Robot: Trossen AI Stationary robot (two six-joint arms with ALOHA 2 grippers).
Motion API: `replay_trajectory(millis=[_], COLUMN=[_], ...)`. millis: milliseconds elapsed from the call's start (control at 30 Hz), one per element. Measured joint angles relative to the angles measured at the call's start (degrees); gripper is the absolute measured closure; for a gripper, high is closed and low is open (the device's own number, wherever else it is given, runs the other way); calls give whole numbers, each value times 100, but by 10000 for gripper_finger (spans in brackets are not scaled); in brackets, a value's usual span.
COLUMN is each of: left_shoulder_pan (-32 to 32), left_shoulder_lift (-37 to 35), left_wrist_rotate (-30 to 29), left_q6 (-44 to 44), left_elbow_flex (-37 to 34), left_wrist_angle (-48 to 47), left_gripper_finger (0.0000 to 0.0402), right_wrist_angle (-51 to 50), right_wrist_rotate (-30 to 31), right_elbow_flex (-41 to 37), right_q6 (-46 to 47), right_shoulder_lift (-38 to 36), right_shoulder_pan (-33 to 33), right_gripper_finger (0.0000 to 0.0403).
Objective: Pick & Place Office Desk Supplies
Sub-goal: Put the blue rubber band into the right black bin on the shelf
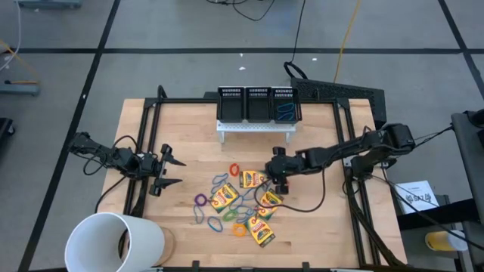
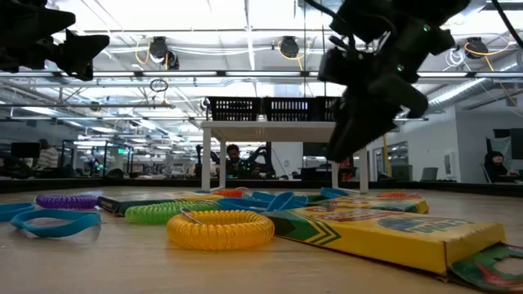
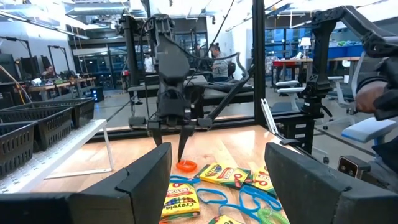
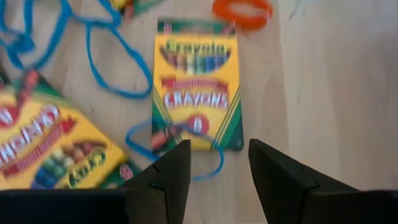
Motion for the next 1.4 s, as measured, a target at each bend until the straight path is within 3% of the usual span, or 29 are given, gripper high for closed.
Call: replay_trajectory(millis=[600,900,1400], left_shoulder_pan=[0,0,0], left_shoulder_lift=[2,1,-1], left_wrist_rotate=[-11,-13,-15], left_q6=[-2,1,0], left_elbow_flex=[0,1,1], left_wrist_angle=[0,-2,-2], left_gripper_finger=[133,133,133], right_wrist_angle=[2238,2676,2639], right_wrist_rotate=[20,40,42], right_elbow_flex=[-1313,-1333,-1328], right_q6=[317,314,272], right_shoulder_lift=[97,630,592], right_shoulder_pan=[-47,-47,-54], right_gripper_finger=[252,252,261])
